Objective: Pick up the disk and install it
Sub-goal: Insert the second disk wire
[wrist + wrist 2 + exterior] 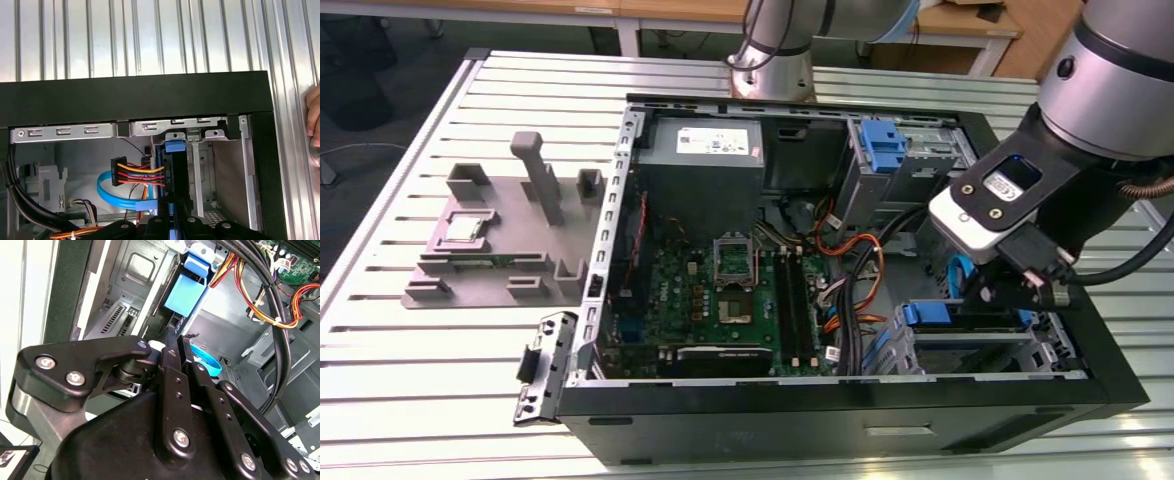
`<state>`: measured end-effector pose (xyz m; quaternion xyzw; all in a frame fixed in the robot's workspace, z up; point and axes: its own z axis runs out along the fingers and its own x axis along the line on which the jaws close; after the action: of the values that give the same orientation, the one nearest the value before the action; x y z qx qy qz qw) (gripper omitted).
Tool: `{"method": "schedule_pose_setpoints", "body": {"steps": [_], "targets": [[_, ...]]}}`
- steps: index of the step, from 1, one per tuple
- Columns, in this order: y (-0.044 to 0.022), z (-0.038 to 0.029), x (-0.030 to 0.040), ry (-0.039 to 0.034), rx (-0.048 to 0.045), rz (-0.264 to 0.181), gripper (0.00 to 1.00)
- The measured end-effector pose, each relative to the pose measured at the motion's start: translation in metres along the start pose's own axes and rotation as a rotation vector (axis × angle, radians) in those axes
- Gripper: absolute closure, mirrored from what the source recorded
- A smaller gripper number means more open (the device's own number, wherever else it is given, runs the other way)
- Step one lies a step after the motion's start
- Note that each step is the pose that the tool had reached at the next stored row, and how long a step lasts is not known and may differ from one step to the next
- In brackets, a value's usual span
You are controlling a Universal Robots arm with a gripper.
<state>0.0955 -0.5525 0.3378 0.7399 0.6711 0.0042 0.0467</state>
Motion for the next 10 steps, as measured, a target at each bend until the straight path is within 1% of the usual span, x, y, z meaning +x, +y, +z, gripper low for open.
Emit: {"method": "schedule_pose_setpoints", "body": {"steps": [2,4,5,9,10], "targets": [[0.0005,0.0005,-0.0012,0.0005,0.0004,0.006,0.84],[0.0009,0.001,-0.0014,0.0041,0.0009,0.008,0.84],[0.0011,0.0012,-0.0013,0.0078,0.0013,0.008,0.84],[0.0011,0.0022,-0.0014,0.0323,0.0038,0.01,0.84],[0.0011,0.0024,-0.0014,0.0356,0.0041,0.01,0.84]]}}
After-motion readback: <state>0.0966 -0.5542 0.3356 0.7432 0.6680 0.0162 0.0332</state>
